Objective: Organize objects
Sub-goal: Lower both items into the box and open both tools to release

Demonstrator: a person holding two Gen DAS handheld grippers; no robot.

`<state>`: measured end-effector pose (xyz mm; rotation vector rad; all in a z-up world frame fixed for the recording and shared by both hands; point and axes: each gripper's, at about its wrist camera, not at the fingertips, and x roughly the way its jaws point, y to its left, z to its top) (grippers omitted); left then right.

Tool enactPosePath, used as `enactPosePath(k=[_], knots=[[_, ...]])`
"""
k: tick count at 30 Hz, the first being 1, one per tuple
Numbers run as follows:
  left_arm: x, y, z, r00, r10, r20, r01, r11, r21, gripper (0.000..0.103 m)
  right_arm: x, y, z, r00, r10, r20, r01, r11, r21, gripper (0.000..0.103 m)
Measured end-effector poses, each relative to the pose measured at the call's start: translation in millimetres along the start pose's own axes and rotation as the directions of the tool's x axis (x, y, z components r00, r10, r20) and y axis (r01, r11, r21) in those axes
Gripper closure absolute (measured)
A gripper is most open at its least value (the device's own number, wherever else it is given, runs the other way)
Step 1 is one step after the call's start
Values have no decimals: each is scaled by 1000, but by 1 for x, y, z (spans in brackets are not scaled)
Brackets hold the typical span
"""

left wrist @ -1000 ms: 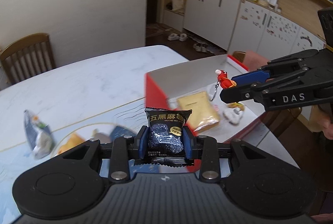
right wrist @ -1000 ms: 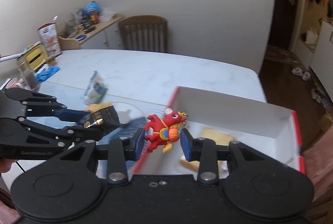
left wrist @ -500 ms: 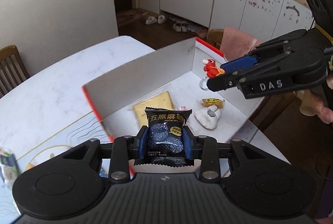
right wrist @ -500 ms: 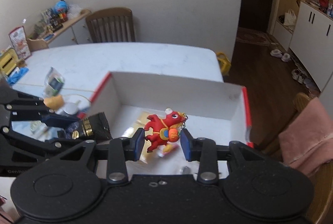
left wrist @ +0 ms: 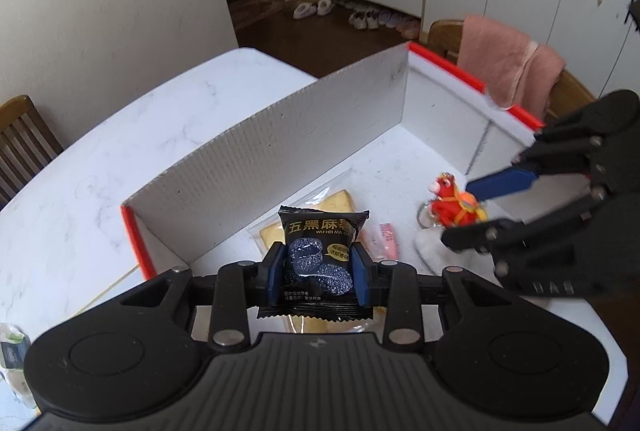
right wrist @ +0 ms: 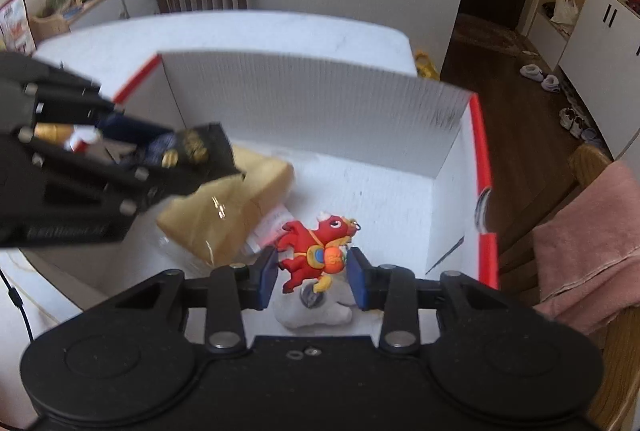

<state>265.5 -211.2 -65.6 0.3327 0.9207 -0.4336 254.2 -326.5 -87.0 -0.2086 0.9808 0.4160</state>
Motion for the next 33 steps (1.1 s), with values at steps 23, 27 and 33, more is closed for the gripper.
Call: enactPosePath(k=[23, 27, 33], knots=[[37, 14, 3, 993, -74, -90, 64, 991, -115, 62, 21, -5, -7, 998, -4, -64, 5, 1000, 18, 65], [30, 12, 0, 995, -81, -65, 74, 992, -106, 48, 16, -6, -6, 999, 5, -48, -4, 1000, 28, 62], [14, 11, -2, 995, -93, -33, 90, 991, -96, 47, 3, -4, -6, 1000, 13, -24, -12, 999, 38, 60]])
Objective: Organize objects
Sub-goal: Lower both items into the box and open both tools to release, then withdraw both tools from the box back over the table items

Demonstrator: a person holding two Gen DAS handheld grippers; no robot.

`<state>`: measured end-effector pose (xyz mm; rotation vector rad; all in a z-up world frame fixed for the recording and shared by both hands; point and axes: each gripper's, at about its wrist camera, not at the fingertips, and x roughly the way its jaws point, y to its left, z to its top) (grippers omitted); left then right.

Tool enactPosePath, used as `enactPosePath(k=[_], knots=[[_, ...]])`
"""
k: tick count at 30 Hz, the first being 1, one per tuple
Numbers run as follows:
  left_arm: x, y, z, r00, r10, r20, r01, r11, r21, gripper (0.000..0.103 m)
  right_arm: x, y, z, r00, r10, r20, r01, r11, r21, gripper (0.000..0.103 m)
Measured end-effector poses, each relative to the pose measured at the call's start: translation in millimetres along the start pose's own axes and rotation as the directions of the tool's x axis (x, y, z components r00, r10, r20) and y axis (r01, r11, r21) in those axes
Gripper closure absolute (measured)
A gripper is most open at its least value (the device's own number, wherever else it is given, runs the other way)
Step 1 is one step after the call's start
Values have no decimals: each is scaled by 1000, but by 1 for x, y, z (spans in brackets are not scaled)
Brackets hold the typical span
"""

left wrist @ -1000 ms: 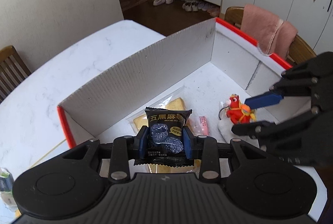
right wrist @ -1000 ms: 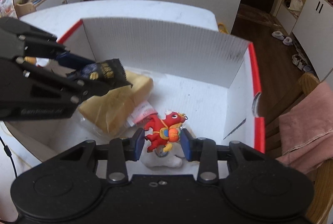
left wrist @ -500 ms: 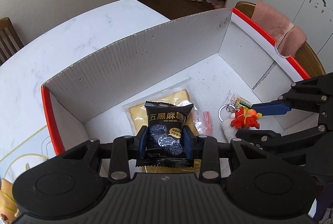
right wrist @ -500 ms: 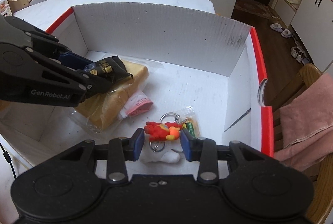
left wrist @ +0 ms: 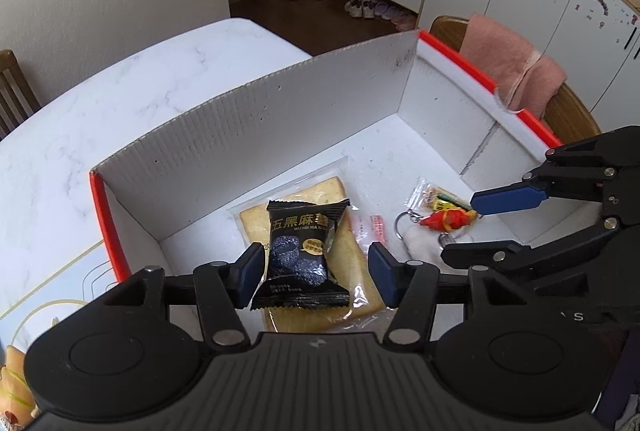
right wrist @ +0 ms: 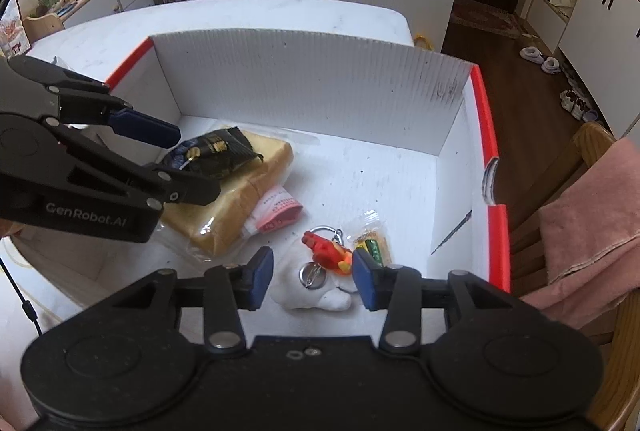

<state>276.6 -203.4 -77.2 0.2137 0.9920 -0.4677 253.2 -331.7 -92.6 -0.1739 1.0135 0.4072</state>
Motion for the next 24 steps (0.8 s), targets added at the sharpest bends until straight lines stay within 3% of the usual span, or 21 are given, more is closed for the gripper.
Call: enactPosePath(k=[3, 6, 16, 24], knots=[[-11, -1, -3, 1000, -5, 21, 5, 1000, 12, 47, -8, 2, -1, 1000, 5, 14, -5, 1000, 10, 57], [-22, 0, -5, 999, -5, 42, 5, 1000, 12, 47, -18, 5, -2, 999, 7, 39, -8, 1000, 18, 47], [-66, 12, -14, 991, -17, 130, 20, 1000, -19, 47, -50, 21, 2, 994, 26, 111, -32, 998, 50, 43], [-100, 30, -29, 982, -32, 188, 39, 999, -34, 36, -65, 44, 7, 988, 17, 156, -29, 997, 73, 37]])
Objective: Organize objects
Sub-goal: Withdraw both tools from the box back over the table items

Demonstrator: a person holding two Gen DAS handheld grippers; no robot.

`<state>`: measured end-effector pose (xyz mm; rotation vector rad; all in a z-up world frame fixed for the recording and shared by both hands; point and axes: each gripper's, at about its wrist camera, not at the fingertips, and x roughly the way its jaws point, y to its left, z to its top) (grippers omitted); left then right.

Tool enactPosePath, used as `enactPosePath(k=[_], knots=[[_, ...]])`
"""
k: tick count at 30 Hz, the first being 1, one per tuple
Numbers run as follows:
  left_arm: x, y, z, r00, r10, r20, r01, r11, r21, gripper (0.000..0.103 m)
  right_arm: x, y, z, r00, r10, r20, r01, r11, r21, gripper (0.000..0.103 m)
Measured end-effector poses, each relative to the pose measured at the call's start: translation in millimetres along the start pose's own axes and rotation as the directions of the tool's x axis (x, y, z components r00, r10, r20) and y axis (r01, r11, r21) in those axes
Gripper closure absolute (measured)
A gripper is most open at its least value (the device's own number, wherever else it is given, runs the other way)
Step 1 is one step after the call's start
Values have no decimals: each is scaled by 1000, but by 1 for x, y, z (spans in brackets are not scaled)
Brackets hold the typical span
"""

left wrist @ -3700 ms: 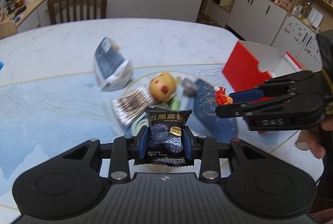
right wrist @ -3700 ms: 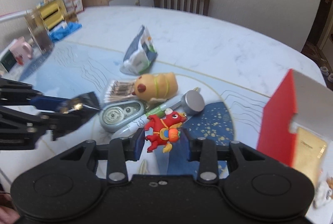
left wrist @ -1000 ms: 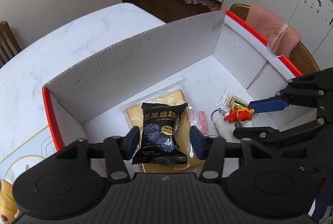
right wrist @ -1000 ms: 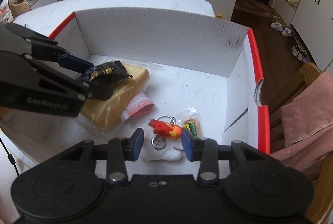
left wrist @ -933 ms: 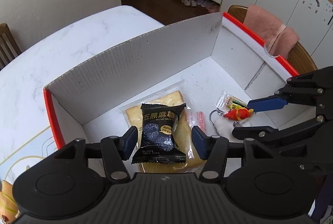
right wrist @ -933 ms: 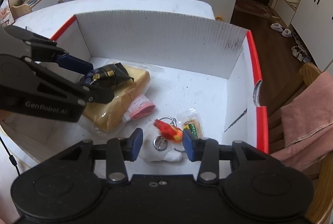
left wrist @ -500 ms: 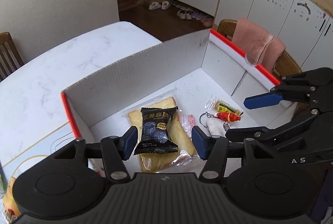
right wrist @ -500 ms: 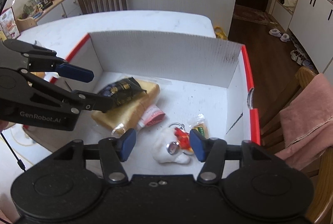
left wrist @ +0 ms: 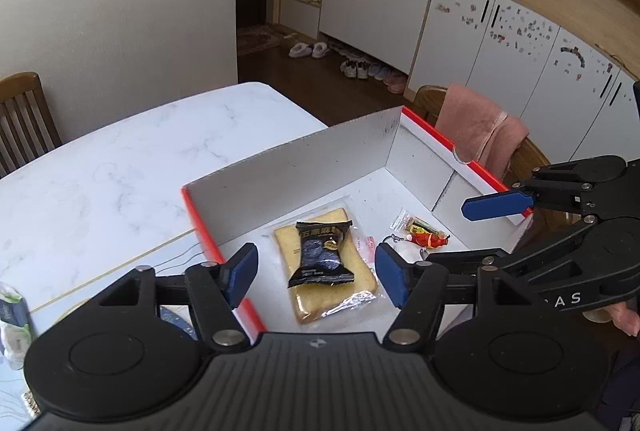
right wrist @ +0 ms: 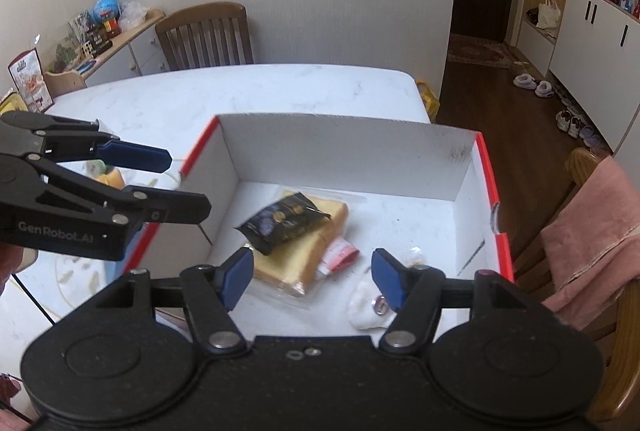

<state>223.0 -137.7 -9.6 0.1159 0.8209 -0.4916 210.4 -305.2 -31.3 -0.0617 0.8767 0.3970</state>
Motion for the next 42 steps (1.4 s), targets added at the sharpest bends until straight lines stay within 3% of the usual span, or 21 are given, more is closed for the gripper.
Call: enactPosePath(k=[6, 10, 22, 26, 37, 42], knots=[[-22, 17, -11, 1000, 3, 30, -3, 1000, -2, 32, -4, 21, 1, 1000, 4, 13, -5, 1000, 31, 27], [-38, 29, -22, 999, 2, 50, -2, 1000, -6, 23, -5, 34, -1, 1000, 19, 22, -20, 998, 62, 23], [-72, 84, -64, 998, 28, 52, -26, 999, -45, 16, 3, 96, 3, 999, 38, 10, -39, 997, 71, 21], [-83, 112, -79, 998, 40, 48, -35, 996, -87, 2, 11, 122, 8, 999, 41, -8, -41, 998, 44, 21], [-91, 182, -117, 995, 93, 39, -86, 984, -153, 1, 44, 180, 24, 995, 68, -66, -67, 998, 11, 21], [-83, 197, -125, 990, 134, 48, -127, 984, -123, 1, 70, 196, 35, 992, 76, -100, -71, 996, 46, 21]])
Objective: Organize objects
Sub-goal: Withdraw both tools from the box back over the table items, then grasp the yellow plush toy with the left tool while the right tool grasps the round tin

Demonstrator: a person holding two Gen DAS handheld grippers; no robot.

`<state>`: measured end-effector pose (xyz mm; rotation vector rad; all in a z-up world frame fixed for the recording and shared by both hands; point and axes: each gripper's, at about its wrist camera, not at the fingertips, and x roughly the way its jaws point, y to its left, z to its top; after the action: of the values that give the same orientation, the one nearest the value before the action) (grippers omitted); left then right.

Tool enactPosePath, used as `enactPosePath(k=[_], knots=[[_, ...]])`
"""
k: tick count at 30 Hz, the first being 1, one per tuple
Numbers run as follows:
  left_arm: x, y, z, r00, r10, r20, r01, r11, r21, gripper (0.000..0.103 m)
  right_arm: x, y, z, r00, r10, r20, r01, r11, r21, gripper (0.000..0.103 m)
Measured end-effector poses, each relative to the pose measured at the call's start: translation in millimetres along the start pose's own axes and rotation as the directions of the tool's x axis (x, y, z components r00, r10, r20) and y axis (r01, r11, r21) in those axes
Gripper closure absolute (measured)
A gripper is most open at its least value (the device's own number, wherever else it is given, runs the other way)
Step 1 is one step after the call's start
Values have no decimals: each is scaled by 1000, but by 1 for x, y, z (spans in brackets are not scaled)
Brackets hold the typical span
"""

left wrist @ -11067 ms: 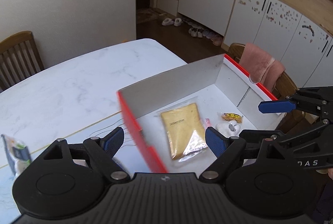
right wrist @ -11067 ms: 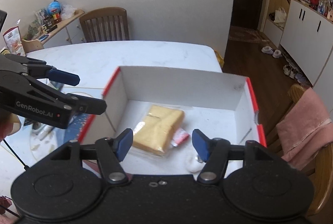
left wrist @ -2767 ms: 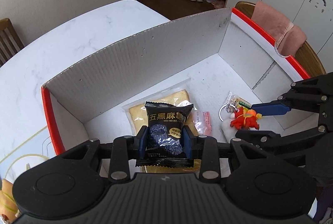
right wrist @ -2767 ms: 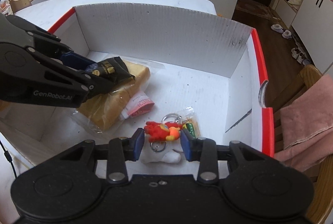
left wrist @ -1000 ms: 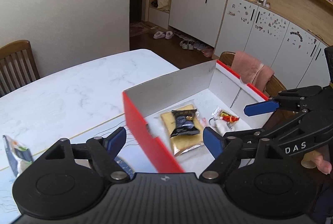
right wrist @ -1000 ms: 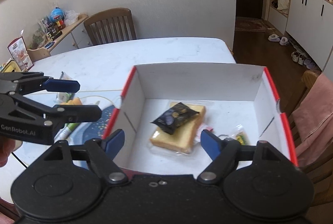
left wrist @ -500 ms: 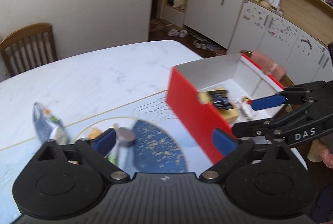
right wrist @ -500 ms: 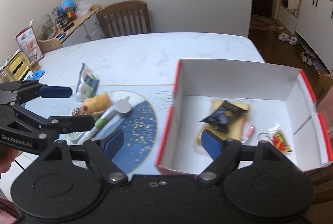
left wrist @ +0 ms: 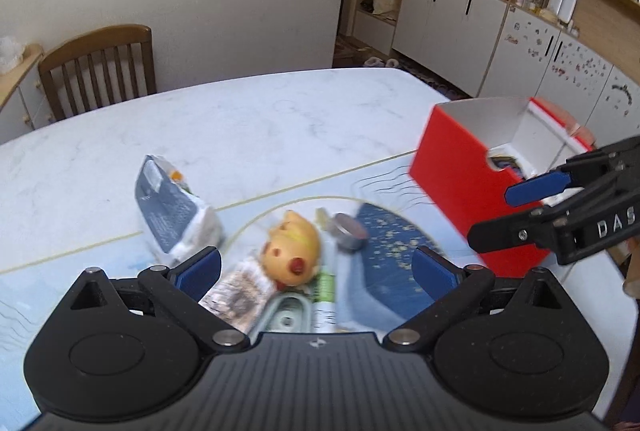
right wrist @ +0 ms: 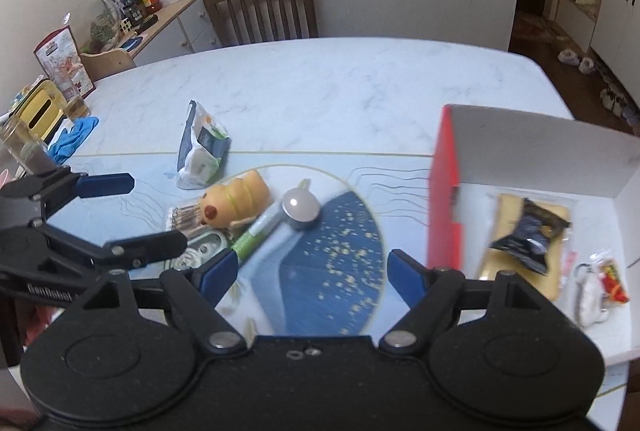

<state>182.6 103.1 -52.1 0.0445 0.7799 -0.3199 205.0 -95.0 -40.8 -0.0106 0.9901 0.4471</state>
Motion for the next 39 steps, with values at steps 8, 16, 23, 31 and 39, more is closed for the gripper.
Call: enactPosePath(k=[8, 16, 23, 31, 39], knots=[[28, 10, -7, 998, 59, 15, -60, 992, 112, 1, 44, 9, 14, 998, -16, -60, 18, 999, 38, 21], [58, 4, -10, 999, 46, 6, -47, 977, 207, 1, 88, 7, 26, 992, -26, -123, 29, 999, 25, 21], [76, -1, -13, 999, 31, 8, -32, 964, 265, 1, 114, 7, 31, 989, -18, -144, 18, 1000, -2, 22], [86, 2, -12, 1000, 3, -4, -2, 970, 245, 2, 133, 3, 35, 988, 3, -151, -4, 1000, -3, 23], [89, 8, -14, 1000, -3, -22, 8, 979, 205, 30, 141, 5, 37, 988, 26, -154, -27, 1000, -8, 34]])
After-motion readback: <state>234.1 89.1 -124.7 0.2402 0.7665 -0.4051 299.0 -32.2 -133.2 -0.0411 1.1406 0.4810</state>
